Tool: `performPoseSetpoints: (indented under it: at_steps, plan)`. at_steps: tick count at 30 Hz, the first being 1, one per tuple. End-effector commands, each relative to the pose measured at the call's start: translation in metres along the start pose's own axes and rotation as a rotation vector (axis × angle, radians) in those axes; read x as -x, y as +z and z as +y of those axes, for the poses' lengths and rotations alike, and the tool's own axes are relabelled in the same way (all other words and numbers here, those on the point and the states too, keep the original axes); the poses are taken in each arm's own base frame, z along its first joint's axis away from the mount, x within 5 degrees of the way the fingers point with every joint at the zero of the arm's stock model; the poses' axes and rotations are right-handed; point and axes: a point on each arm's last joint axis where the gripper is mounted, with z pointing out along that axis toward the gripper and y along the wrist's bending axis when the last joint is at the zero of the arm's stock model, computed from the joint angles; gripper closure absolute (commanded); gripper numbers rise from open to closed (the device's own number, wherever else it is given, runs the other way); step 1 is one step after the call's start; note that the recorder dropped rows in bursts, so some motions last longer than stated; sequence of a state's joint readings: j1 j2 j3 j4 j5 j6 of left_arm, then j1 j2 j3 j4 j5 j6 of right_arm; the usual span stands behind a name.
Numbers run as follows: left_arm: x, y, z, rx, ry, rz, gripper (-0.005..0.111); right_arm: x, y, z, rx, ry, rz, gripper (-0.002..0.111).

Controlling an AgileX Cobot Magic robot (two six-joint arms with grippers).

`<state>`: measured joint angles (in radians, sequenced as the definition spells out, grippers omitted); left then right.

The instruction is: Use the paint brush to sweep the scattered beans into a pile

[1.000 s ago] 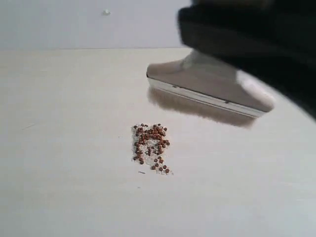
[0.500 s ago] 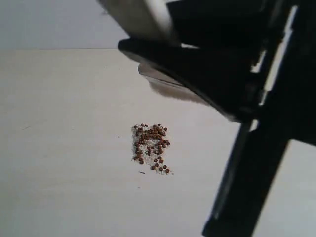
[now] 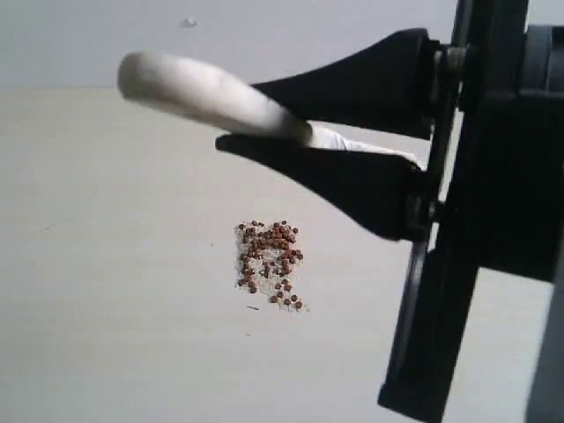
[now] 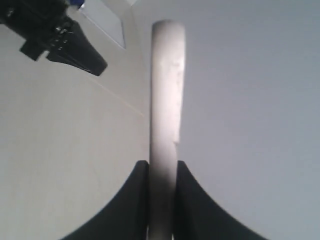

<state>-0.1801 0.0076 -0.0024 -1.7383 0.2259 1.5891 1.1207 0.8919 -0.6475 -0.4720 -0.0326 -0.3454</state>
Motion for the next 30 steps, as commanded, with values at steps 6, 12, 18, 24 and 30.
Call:
performPoseSetpoints:
  at_steps: [6,12,18,24,30]
  plan:
    - [-0.001,0.000,-0.001,-0.013,-0.005,0.007,0.107,-0.070,0.021,-0.010,-0.195,0.275,0.010,0.108]
    - [-0.001,0.000,-0.001,-0.013,-0.005,0.007,0.107,-0.105,0.041,-0.012,-0.169,0.464,-0.033,0.108]
    - [-0.001,0.000,-0.001,-0.013,-0.005,0.007,0.107,-0.134,0.051,-0.010,-0.103,0.554,-0.084,0.108]
    - [-0.001,0.000,-0.001,-0.013,-0.005,0.007,0.107,-0.167,0.059,-0.010,0.087,0.657,-0.034,0.108]
    - [-0.001,0.000,-0.001,-0.013,-0.005,0.007,0.107,-0.187,0.065,-0.003,0.281,0.720,-0.063,0.108]
